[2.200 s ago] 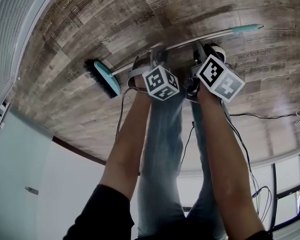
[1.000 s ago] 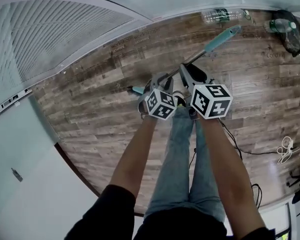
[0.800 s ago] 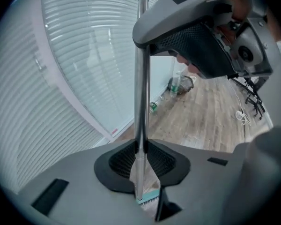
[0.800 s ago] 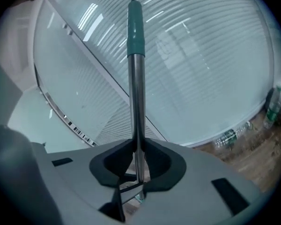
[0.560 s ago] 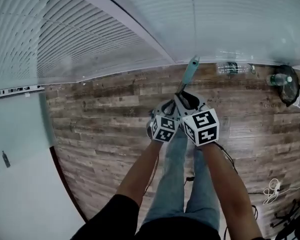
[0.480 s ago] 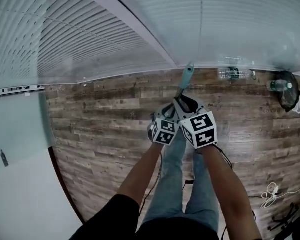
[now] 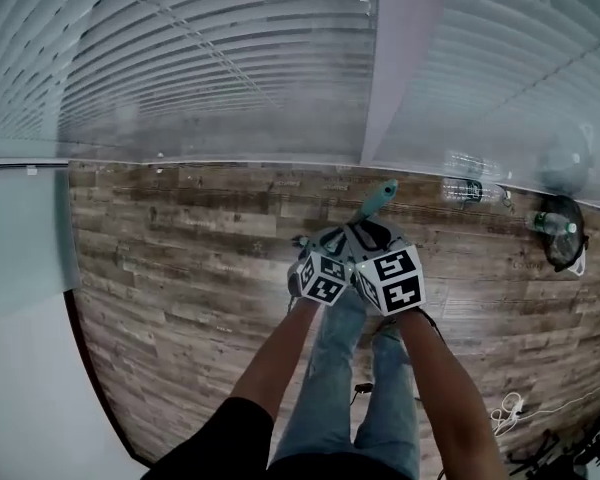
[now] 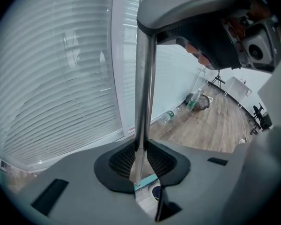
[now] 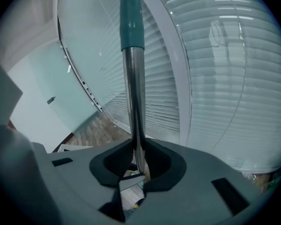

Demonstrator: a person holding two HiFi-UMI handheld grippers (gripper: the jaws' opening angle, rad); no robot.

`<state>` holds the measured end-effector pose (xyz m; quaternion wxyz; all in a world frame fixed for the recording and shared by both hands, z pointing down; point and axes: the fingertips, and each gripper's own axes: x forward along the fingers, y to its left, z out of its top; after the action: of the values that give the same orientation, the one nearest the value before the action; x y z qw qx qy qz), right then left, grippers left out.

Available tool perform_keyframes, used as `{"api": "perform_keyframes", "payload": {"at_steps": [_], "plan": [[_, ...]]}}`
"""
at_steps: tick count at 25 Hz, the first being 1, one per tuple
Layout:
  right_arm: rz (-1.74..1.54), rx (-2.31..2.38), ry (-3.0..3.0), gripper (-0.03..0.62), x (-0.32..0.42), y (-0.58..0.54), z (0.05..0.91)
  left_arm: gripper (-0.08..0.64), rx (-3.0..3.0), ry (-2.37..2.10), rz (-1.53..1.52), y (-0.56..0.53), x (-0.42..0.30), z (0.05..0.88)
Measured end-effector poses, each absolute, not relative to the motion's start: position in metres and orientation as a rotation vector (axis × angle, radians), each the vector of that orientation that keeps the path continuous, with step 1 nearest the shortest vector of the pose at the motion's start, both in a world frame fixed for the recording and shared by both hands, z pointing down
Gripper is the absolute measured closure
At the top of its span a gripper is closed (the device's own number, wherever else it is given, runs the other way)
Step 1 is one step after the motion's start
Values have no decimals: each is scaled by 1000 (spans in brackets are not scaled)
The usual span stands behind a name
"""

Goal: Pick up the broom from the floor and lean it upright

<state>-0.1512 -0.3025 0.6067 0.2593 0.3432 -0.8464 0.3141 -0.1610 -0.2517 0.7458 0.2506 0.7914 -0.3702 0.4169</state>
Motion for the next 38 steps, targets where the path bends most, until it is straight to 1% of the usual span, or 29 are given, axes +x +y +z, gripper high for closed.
{"api": "perform_keyframes", "payload": {"at_steps": [3,11,22,31,38], "plan": [[833,884,-2279,508,-168,-316,619,474,2157,-1013,1121,-268,-177,760],[821,857,-2249,508,-188,-345,635,474,2145,-972,1080,-291,-189,773],[890,891,-2249,506,-179,-370,647,474,2150,-890,1121,-311,-183,783],[966,905,-2263,506,-183,-376,654,474,2136,-863,1213,-318,-194,789],[979,895,-2255,506,-186,-381,660,474,2160,-852,1221,-325,-199,794]]}}
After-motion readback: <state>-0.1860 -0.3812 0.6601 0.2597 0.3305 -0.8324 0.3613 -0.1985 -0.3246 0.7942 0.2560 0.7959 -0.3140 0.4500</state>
